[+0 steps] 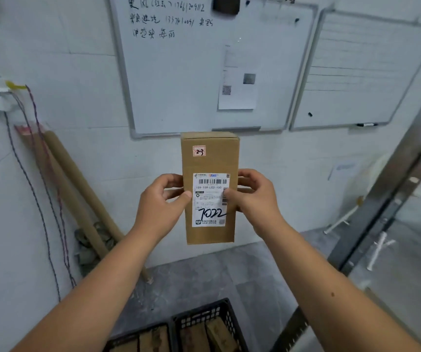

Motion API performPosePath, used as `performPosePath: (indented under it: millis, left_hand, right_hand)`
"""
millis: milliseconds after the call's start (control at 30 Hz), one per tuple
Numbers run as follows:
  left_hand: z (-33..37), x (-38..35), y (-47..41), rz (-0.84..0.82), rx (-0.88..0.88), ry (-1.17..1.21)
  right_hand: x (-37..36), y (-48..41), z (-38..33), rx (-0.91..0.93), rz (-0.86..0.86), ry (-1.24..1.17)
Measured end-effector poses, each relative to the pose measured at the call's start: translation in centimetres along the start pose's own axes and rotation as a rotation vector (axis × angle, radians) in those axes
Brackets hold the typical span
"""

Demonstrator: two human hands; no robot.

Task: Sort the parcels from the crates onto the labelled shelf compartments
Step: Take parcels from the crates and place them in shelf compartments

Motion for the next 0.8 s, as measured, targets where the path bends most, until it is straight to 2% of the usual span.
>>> performPosePath:
  millis: [333,467,667,800]
  left_hand:
    - [1.5,-5.8,3.7,-0.373,-0.057,-0.023]
    - [3.5,-8.7,8.0,-0.479,-0.103,0.043]
    - [6.9,-11.7,15.7,-0.64,-0.144,0.129]
    - [10.0,-12.8,22.7,-0.798,-0.148,0.193]
  right_hand:
    - [7.7,8.2,-0.3,-0.097,0.346,0.151]
    - [12.4,12.6,-1.5,-0.092,0.472,0.231]
    - [19.5,20.4,-3.0,-0.115,0.661,0.214]
    - [24.1,27.7,-4.1,-0.127,0.792,0.246]
Point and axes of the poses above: each hand's wrist, its own y-axis away from the middle knuckle, its own x-axis out of the back of the hand, z = x × y, the point moved 9 cm from there along -y, towards the middle knuckle, and after that the axes turned 13 degrees about z, right-handed, at the moved point
